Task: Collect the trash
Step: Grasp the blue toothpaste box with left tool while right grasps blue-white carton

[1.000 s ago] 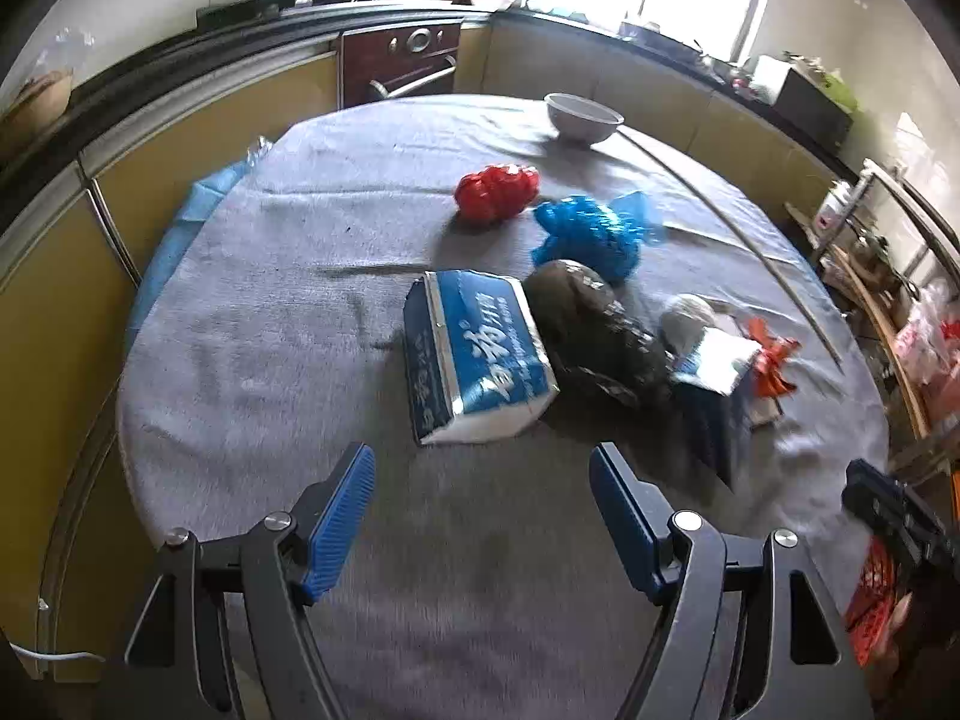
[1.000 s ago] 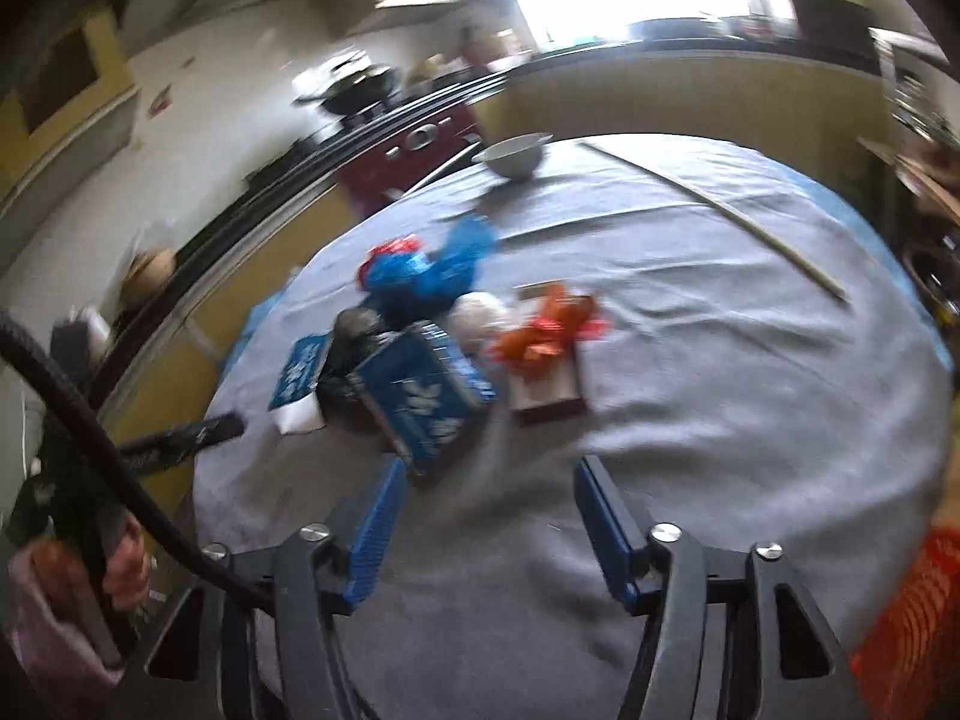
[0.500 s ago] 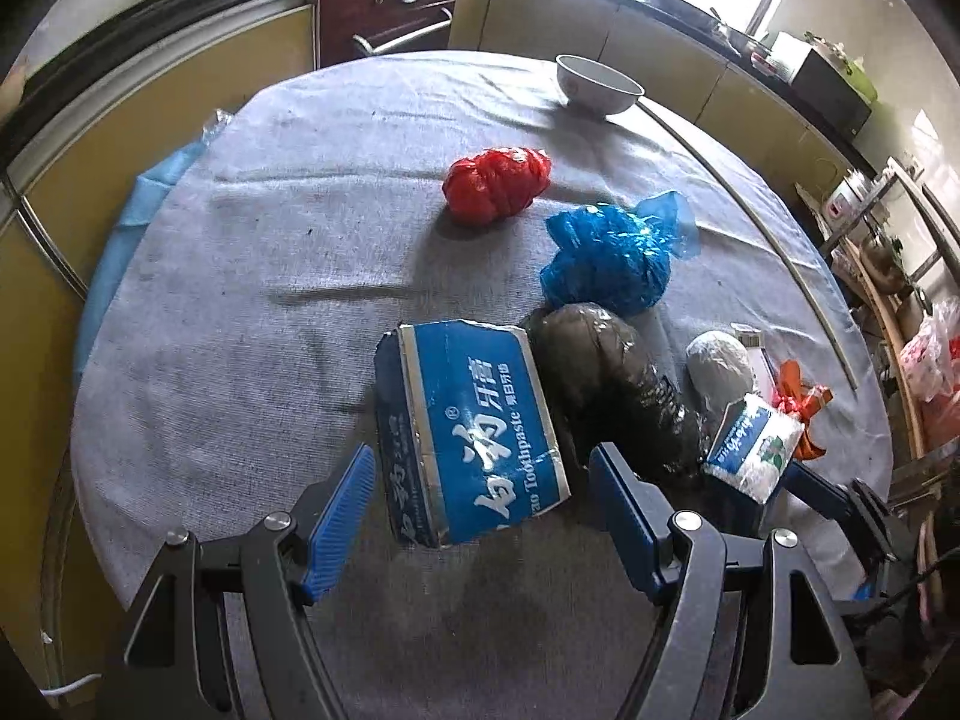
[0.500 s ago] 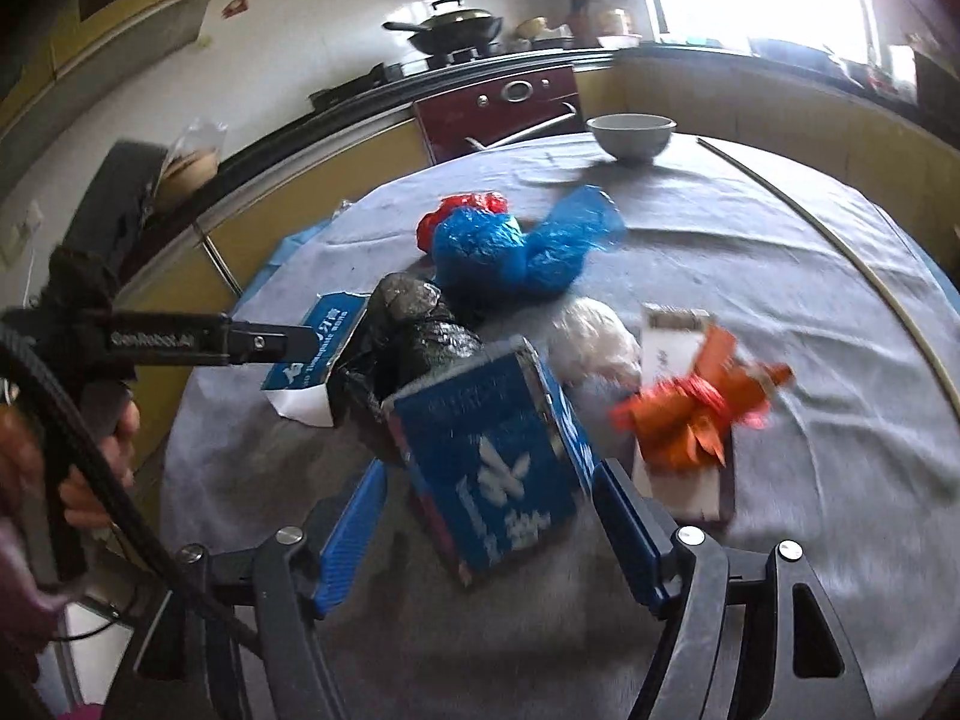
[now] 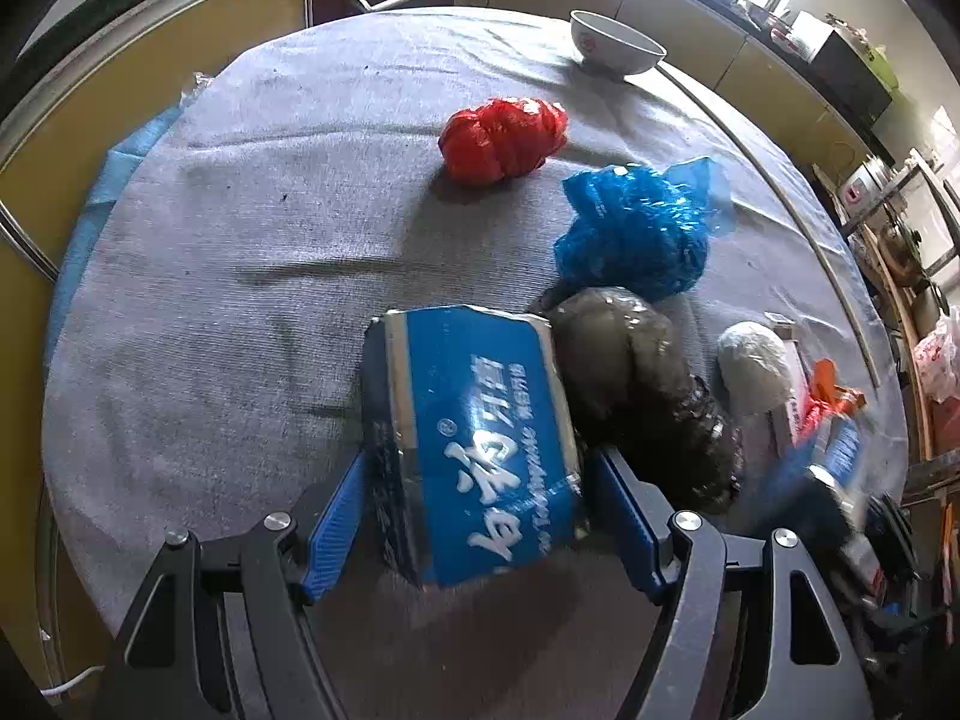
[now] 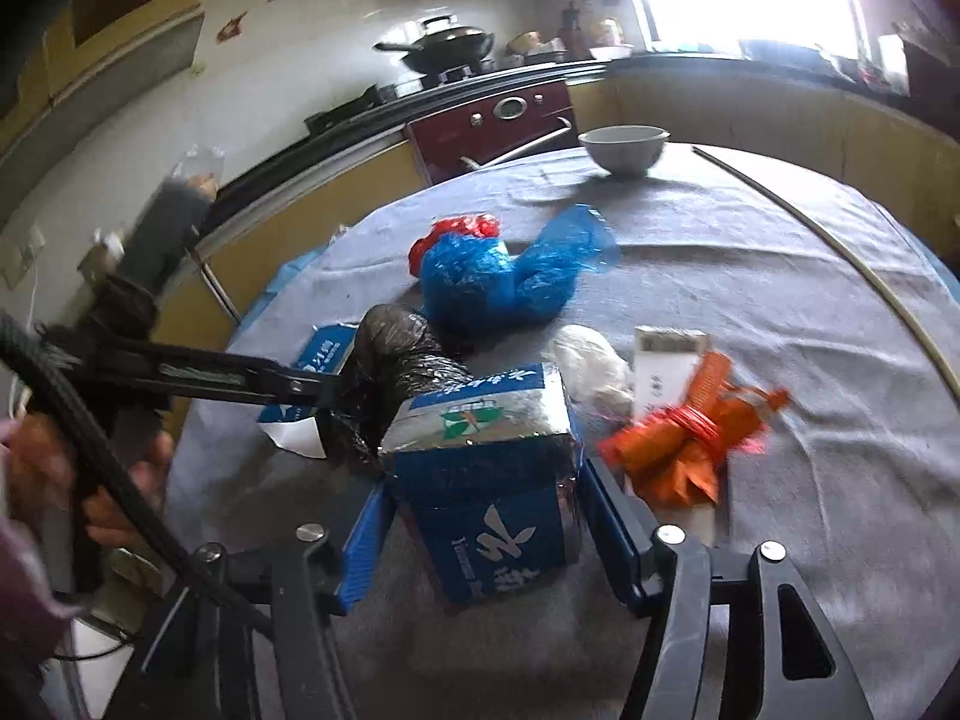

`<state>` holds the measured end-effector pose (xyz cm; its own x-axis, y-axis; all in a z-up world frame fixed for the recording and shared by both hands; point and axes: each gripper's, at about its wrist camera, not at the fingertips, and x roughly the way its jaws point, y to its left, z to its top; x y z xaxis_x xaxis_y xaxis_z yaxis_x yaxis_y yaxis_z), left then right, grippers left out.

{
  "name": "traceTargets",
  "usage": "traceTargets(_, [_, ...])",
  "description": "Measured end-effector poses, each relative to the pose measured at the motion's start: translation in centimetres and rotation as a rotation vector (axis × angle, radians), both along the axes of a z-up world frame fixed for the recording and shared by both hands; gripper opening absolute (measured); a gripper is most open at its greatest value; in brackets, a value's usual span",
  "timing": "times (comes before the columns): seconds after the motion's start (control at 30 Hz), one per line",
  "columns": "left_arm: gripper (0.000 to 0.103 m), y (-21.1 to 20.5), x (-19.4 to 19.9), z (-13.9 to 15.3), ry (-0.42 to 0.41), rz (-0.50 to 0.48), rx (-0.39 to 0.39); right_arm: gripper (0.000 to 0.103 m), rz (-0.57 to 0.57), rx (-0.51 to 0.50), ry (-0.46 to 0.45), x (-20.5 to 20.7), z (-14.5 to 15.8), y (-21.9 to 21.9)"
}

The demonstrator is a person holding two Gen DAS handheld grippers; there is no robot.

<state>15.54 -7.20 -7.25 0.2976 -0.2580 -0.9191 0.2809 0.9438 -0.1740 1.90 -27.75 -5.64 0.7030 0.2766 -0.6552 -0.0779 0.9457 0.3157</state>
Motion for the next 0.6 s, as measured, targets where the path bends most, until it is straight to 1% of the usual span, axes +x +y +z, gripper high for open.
traceTargets(0.13, [0.075,0.7,0.6,-0.8,0.013,0.031,-0.034,0.062,-0.045,0.060,-0.008,-2.1,0.7,-1.5])
traceTargets(0.2, [0.072,1.2,0.7,-1.0,0.012,0.047,-0.051,0.062,-0.065,0.081,-0.014,-3.2,0.8,-1.9])
traceTargets(0.27, [0.064,1.6,0.5,-1.0,0.006,0.056,-0.053,0.062,-0.083,0.096,-0.015,-4.1,0.8,-2.2])
traceTargets(0.33, [0.060,2.1,0.3,-0.8,0.005,0.065,-0.064,0.062,-0.095,0.106,-0.012,-4.8,0.6,-2.3])
traceTargets(0.43, [0.059,2.6,-0.6,-0.5,-0.001,0.066,-0.071,0.062,-0.106,0.114,-0.010,-5.9,0.5,-2.5])
traceTargets(0.53, [0.059,2.9,-1.9,0.2,-0.030,0.056,-0.071,0.062,-0.122,0.119,-0.017,-7.1,0.7,-2.6])
traceTargets(0.6, [0.059,3.2,-3.1,1.0,-0.050,0.047,-0.087,0.062,-0.132,0.126,-0.016,-7.7,0.8,-2.7])
